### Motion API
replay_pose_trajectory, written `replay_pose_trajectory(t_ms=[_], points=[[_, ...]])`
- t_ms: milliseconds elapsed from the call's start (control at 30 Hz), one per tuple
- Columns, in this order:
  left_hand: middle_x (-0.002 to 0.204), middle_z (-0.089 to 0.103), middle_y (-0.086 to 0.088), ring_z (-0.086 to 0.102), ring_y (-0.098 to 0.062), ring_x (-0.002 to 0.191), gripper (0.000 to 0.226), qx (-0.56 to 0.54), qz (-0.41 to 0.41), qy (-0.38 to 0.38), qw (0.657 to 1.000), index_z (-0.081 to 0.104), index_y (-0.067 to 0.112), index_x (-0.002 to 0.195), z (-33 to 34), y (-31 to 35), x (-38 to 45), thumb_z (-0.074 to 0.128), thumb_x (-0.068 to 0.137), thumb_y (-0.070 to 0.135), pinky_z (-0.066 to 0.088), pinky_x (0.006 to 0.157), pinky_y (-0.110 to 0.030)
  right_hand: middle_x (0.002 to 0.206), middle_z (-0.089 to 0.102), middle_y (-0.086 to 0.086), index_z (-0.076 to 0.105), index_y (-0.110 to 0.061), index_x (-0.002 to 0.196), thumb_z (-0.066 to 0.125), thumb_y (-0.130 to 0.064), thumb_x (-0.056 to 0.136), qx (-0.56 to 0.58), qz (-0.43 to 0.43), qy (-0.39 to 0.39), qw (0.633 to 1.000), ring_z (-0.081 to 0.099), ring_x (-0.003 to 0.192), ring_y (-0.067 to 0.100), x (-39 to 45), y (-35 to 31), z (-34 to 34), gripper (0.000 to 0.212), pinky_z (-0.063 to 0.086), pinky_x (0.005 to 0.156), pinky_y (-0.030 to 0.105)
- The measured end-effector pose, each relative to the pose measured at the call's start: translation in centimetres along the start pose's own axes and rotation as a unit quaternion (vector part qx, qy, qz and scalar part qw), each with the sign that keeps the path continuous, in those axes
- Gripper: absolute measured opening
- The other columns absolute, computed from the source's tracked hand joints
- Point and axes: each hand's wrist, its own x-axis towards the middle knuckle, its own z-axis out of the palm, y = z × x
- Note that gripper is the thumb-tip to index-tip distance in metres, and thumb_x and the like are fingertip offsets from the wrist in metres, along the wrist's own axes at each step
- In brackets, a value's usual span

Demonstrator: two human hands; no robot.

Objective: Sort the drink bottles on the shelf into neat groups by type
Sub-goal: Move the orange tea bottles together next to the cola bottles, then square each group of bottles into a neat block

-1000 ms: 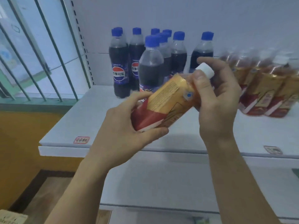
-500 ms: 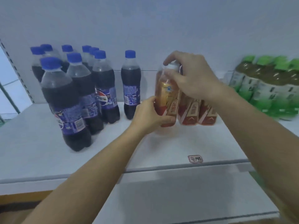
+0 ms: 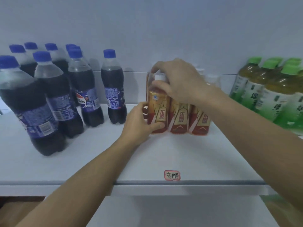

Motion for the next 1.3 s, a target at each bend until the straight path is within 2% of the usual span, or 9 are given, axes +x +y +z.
replay_pose_trajectory(t_ms=[133,200,300,467,833,967,1100,1200,1300], points=[[0.115,0.060,0.017,0.061,-0.007,0.108,0.093,0.046,-0.017,-0.037,0.998,0.040,0.029,0.143,-0.3,-0.1,0.4,0.094,0.067,0.038,0.052,0.081,-0.024,0.100,0.064,0.002,0.068,-0.013,0.108,0.061,-0.021,0.092,0.064,-0.060,0.215,0.973,0.056,0.095,0.023,-4.1,0.2,1.1,0.019,0.045,0.083,0.036],[0.134,0.057,0.005,0.057,-0.016,0.122,0.113,0.120,-0.022,-0.073,0.990,0.032,0.027,0.151,-0.9,-0.2,0.5,0.095,0.060,0.047,0.053,0.097,-0.037,0.090,0.064,0.003,0.067,-0.009,0.098,0.061,-0.010,0.091,0.126,-0.074,0.241,0.959,0.055,0.082,0.018,-6.8,0.2,2.6,0.009,0.046,0.075,0.032],[0.149,0.044,-0.006,0.043,-0.027,0.138,0.120,0.228,-0.040,-0.099,0.968,0.028,0.024,0.156,-1.6,-0.5,0.2,0.087,0.060,0.064,0.041,0.112,-0.049,0.083,0.062,0.000,0.067,-0.008,0.093,0.063,-0.002,0.087,0.202,-0.080,0.152,0.964,0.048,0.069,0.008,-9.9,-0.3,5.4,0.009,0.048,0.066,0.029],[0.154,0.038,-0.006,0.034,-0.030,0.140,0.077,0.371,-0.023,-0.180,0.911,0.043,0.028,0.148,-1.9,-0.5,-0.7,0.055,0.086,0.072,0.035,0.110,-0.046,0.076,0.052,-0.015,0.067,-0.020,0.092,0.060,-0.012,0.090,0.215,-0.054,-0.121,0.968,0.049,0.071,0.003,-11.8,-0.3,8.3,0.011,0.045,0.068,0.030],[0.169,0.011,0.015,0.015,-0.005,0.154,0.081,0.356,0.040,-0.265,0.895,0.020,0.029,0.162,-7.9,-1.9,-6.1,0.047,0.096,0.066,0.010,0.123,-0.023,0.079,0.050,-0.019,0.062,-0.031,0.093,0.058,-0.017,0.093,0.168,-0.037,-0.135,0.976,0.051,0.079,-0.003,-12.1,-1.1,8.7,0.014,0.033,0.063,0.016],[0.161,0.034,0.019,0.036,0.000,0.142,0.066,0.336,0.085,-0.273,0.897,0.040,0.032,0.154,-13.1,-2.3,-8.3,0.057,0.096,0.057,0.027,0.121,-0.027,0.080,0.057,-0.018,0.064,-0.032,0.096,0.062,-0.020,0.092,0.163,-0.087,-0.127,0.975,0.052,0.071,-0.004,-8.7,-4.2,7.3,0.013,0.045,0.065,0.022],[0.114,0.069,0.018,0.063,0.000,0.100,0.030,0.257,0.186,-0.151,0.936,0.066,0.028,0.128,-17.3,-1.1,-9.7,0.062,0.099,0.034,0.054,0.083,-0.019,0.067,0.051,-0.022,0.066,-0.022,0.091,0.063,-0.013,0.088,0.213,-0.105,-0.019,0.971,0.054,0.063,0.003,-3.1,-9.6,5.1,0.010,0.037,0.060,0.010],[0.085,0.070,0.009,0.061,-0.005,0.073,0.014,0.193,0.297,0.052,0.934,0.074,0.016,0.103,-21.1,-1.4,-11.0,0.062,0.095,0.018,0.046,0.064,-0.017,0.065,0.048,-0.022,0.067,-0.017,0.094,0.065,-0.010,0.090,0.234,-0.123,0.016,0.964,0.052,0.062,0.000,-0.3,-14.5,4.9,0.009,0.036,0.059,0.008],[0.077,0.069,0.007,0.061,-0.013,0.068,0.015,0.156,0.283,0.175,0.930,0.073,0.015,0.089,-24.5,-3.7,-11.6,0.059,0.091,0.020,0.045,0.056,-0.027,0.073,0.058,-0.013,0.064,-0.015,0.108,0.065,-0.016,0.094,0.284,-0.110,0.053,0.951,0.054,0.062,0.002,2.2,-19.0,4.7,0.013,0.037,0.061,0.006]])
